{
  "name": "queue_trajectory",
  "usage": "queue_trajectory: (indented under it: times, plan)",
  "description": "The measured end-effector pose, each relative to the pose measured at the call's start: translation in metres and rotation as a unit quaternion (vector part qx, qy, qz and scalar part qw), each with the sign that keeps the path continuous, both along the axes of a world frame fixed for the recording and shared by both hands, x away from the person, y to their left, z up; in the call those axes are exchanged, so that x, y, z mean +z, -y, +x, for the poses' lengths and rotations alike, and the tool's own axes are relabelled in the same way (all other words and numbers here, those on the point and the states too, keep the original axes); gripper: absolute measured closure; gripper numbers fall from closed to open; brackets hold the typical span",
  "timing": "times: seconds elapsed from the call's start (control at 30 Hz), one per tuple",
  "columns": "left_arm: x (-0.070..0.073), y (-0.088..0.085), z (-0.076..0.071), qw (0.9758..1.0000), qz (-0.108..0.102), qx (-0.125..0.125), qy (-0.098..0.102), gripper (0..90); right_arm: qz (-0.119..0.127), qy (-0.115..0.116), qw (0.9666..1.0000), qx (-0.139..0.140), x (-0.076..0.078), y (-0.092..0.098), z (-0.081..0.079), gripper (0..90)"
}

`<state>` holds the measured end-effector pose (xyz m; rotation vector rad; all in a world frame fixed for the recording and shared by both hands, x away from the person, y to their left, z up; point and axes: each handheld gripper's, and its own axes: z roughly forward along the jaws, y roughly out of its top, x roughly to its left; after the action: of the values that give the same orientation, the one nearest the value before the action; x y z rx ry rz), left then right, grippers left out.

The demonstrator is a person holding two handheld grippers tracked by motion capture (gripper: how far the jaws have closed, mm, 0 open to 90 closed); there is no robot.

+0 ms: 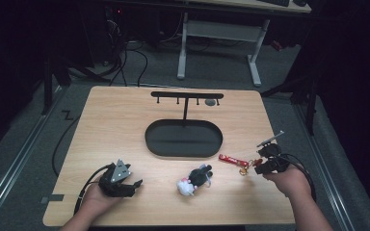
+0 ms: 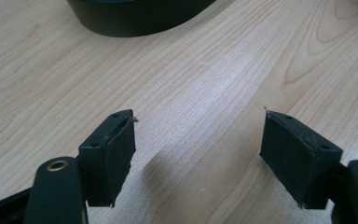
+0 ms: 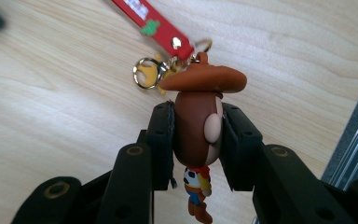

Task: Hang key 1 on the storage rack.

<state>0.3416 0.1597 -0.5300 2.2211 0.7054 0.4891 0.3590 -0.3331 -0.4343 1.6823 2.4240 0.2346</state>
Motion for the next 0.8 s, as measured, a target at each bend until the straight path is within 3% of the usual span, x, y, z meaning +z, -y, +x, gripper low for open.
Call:
queue_trajectory:
  times: [0.43,0.8]
  plan:
    - [0.002,-0.003,0.000,0.9999,-0.009,-0.004,0.000,26.6,0.007,0.009,0.9999,0.004,0.044,-0.026,-0.007,68.0]
    - [0.002,-0.006,-0.001,1.0000,-0.009,-0.002,-0.003,26.6,0.010,0.025,0.9996,0.007,0.067,-0.038,0.000,68.2]
